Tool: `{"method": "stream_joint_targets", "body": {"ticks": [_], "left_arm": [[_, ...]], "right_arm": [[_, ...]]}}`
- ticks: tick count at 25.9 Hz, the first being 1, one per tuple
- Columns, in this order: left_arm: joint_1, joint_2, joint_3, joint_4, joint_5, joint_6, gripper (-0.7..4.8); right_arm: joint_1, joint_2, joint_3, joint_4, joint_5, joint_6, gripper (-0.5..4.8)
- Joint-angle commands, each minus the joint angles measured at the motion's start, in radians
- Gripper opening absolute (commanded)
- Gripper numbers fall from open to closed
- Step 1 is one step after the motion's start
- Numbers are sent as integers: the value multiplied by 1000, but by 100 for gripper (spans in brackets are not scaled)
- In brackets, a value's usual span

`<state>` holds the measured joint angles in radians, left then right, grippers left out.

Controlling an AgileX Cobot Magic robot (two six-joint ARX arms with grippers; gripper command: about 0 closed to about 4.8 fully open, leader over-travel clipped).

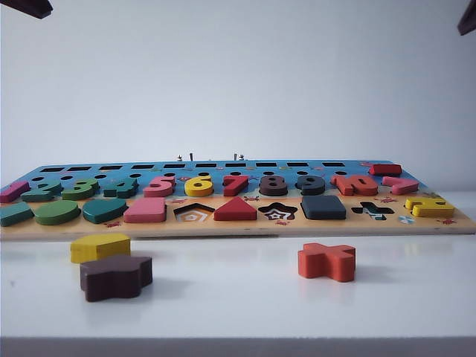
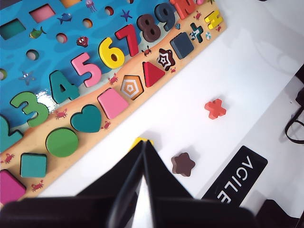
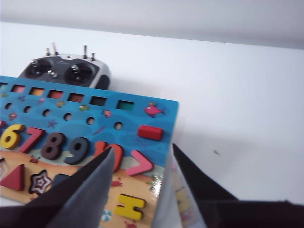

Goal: Insert the cube into the slot.

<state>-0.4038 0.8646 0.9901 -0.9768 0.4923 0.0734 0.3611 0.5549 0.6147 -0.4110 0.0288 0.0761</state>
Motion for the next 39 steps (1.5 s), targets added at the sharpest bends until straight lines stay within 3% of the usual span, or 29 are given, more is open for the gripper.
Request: {"method": "stream_joint_targets", "body": {"ticks": [1,4,8,16,23,39], "left_arm": [[1,-3,3,23,4,-2,17],[2,-4,3,39,4,12,17],[2,-13,-2,53,4,13,17],[43,-112,-132,194,-7,13,17],[122,-272,-294,333,-34,14,17],[246,-679,-625,538,-143,16,17]], "right_arm": [[-64,-91,-53,13,-3,6,187],[-131,-187,-107,13,-7,6,82],[-167,-225,-133,14,-22,7,-3],[-248,-282,-261,108,-44,129,-6],[-315,-377,-443,323,-142,129,-8],[-345,-553,-607,347,-116,103,-8]]}}
